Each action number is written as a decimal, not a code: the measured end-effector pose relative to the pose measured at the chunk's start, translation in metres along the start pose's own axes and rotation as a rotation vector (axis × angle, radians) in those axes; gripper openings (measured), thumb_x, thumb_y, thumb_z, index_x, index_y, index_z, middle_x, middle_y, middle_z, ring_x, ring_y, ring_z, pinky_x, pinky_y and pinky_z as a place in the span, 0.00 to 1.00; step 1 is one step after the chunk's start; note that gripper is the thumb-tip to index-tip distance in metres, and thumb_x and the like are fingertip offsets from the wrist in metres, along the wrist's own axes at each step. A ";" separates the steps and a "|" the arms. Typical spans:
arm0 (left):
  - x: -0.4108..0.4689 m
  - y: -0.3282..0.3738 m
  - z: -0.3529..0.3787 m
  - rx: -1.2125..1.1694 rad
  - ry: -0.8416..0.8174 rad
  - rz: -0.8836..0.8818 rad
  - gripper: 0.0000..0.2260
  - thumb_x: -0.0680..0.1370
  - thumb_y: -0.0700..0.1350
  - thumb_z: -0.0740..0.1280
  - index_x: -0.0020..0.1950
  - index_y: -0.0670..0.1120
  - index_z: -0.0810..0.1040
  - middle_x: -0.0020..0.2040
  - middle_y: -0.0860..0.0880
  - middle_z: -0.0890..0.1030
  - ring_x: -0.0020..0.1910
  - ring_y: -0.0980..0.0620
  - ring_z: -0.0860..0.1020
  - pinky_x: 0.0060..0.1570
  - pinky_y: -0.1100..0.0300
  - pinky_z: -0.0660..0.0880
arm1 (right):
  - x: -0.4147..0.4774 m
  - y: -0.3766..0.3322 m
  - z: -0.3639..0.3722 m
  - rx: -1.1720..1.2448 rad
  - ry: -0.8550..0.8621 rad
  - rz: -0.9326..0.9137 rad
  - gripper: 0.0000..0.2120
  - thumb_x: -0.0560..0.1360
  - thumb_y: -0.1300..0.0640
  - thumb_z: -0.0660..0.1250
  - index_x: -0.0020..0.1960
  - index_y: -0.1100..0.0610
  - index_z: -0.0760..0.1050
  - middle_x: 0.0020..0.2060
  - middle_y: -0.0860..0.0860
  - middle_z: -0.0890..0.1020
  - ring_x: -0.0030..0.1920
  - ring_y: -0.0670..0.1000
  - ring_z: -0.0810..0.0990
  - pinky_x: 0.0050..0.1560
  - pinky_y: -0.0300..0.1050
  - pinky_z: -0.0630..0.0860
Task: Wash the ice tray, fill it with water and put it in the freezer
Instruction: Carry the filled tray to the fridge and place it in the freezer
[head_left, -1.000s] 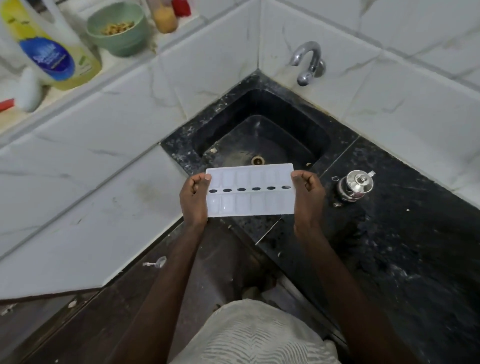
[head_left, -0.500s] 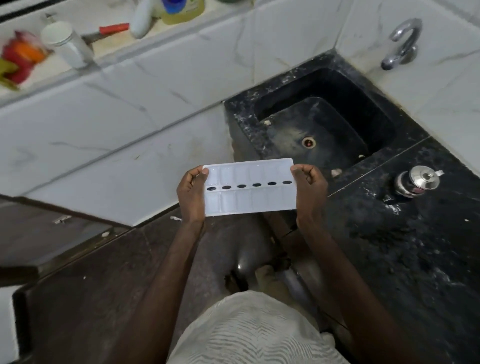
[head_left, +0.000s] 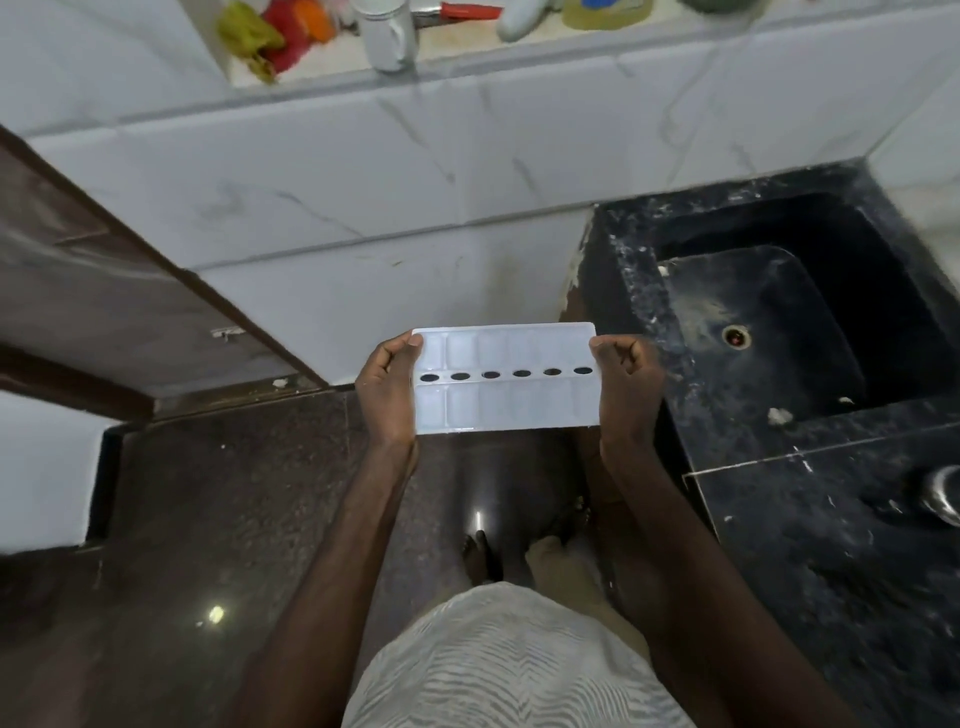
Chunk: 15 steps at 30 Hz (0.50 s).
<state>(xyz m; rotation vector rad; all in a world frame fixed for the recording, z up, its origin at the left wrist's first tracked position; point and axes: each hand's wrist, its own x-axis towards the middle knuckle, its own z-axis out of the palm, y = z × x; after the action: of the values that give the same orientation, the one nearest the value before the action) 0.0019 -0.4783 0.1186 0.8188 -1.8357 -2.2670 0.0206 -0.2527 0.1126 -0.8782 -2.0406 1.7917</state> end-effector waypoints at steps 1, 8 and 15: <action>0.002 0.001 -0.005 -0.016 0.019 0.000 0.07 0.80 0.41 0.72 0.55 0.41 0.86 0.47 0.54 0.87 0.46 0.59 0.83 0.45 0.65 0.79 | 0.000 -0.001 0.007 -0.016 -0.017 -0.003 0.02 0.77 0.55 0.72 0.46 0.50 0.81 0.41 0.48 0.84 0.41 0.48 0.81 0.46 0.47 0.79; 0.014 0.008 -0.030 -0.106 0.150 0.001 0.03 0.80 0.39 0.71 0.50 0.45 0.86 0.41 0.57 0.87 0.41 0.62 0.83 0.41 0.67 0.78 | 0.003 -0.012 0.047 -0.070 -0.140 -0.050 0.03 0.77 0.52 0.72 0.44 0.47 0.80 0.39 0.44 0.84 0.40 0.43 0.80 0.44 0.44 0.78; 0.027 0.012 -0.047 -0.145 0.278 -0.020 0.03 0.79 0.42 0.73 0.50 0.46 0.87 0.45 0.52 0.87 0.43 0.55 0.83 0.43 0.59 0.80 | 0.011 -0.023 0.084 -0.060 -0.239 -0.064 0.03 0.78 0.56 0.72 0.45 0.52 0.80 0.37 0.43 0.83 0.39 0.39 0.79 0.42 0.41 0.77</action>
<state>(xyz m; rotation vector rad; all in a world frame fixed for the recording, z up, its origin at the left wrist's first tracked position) -0.0019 -0.5338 0.1153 1.0684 -1.5303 -2.1388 -0.0420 -0.3138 0.1169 -0.6319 -2.2505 1.8869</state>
